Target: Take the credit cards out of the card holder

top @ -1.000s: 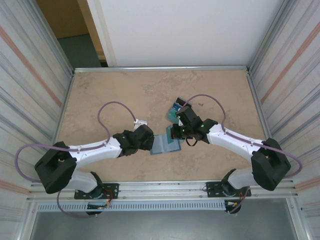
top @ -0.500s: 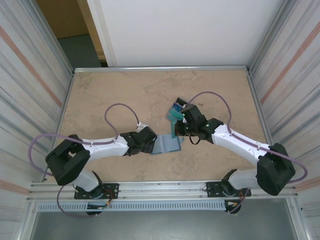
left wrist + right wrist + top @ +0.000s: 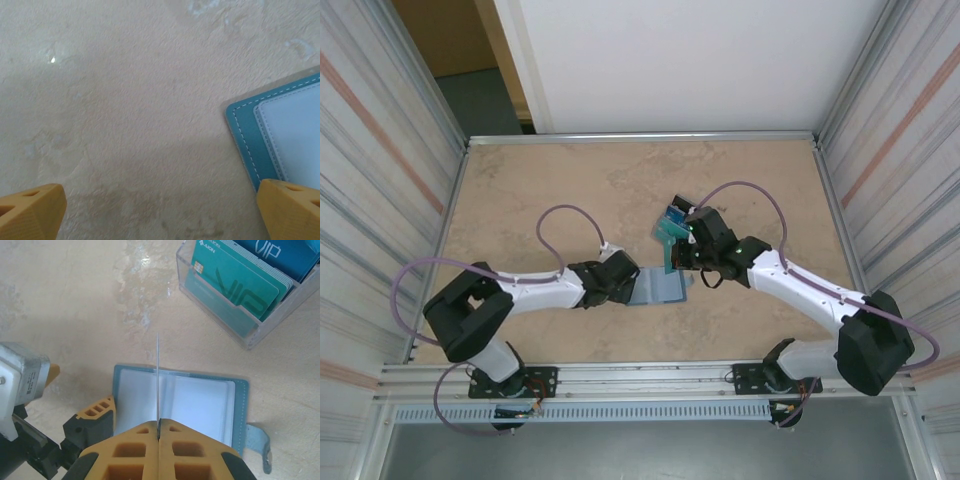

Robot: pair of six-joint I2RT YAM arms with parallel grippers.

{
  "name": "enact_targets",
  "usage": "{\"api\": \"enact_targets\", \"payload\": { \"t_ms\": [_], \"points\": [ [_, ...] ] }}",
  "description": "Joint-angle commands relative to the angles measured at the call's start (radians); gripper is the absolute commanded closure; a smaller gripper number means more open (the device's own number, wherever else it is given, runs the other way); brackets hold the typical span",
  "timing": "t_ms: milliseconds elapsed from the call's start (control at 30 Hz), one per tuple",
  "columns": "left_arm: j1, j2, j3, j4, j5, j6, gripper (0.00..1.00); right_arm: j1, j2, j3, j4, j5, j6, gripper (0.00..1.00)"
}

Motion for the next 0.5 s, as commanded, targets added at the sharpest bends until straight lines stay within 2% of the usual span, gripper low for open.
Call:
{"api": "enact_targets", "payload": {
  "t_ms": [0,467],
  "points": [
    [0.003,0.038,0.020,-0.002,0.001,0.033,0.01,-0.008,-0.025,-0.002,-0.021,0.023,-0.021,1.00],
    [0.034,-0.005,0.057,0.044,0.004,0.090,0.01,-0.078,-0.055,-0.008,-0.036,0.019,-0.063,1.00]
  ]
}}
